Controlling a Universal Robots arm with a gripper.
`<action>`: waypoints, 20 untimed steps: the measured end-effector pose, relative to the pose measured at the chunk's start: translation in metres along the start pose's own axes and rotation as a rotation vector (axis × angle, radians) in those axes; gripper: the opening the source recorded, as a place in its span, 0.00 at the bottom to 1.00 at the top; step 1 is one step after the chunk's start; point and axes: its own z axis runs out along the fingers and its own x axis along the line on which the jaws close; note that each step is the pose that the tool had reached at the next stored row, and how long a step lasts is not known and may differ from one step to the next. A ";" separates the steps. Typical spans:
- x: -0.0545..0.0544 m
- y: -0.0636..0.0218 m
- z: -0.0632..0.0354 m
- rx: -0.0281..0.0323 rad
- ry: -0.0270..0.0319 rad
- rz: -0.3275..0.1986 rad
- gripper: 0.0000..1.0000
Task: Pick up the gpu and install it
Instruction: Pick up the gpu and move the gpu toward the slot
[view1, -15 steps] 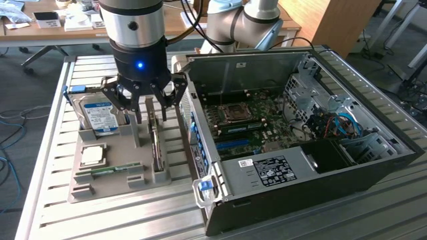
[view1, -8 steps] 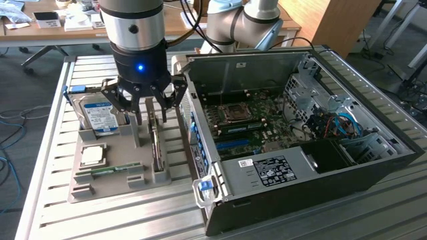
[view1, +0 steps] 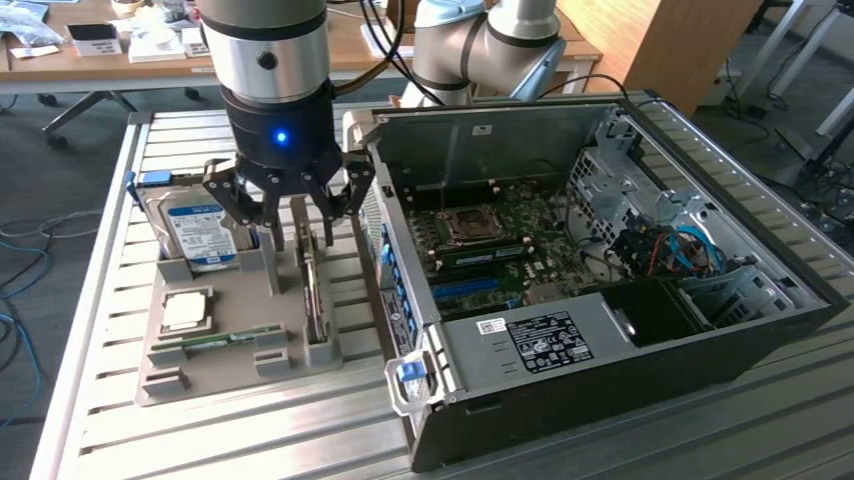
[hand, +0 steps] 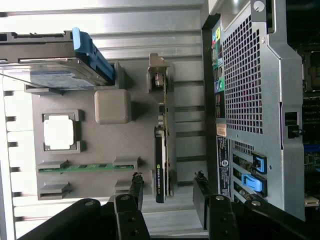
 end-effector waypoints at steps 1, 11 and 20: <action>0.000 0.0000 0.0004 -0.0002 -0.0001 0.000 0.53; 0.000 -0.0001 0.0020 -0.0002 -0.0001 0.000 0.53; 0.000 -0.0002 0.0057 -0.0003 -0.0002 0.000 0.53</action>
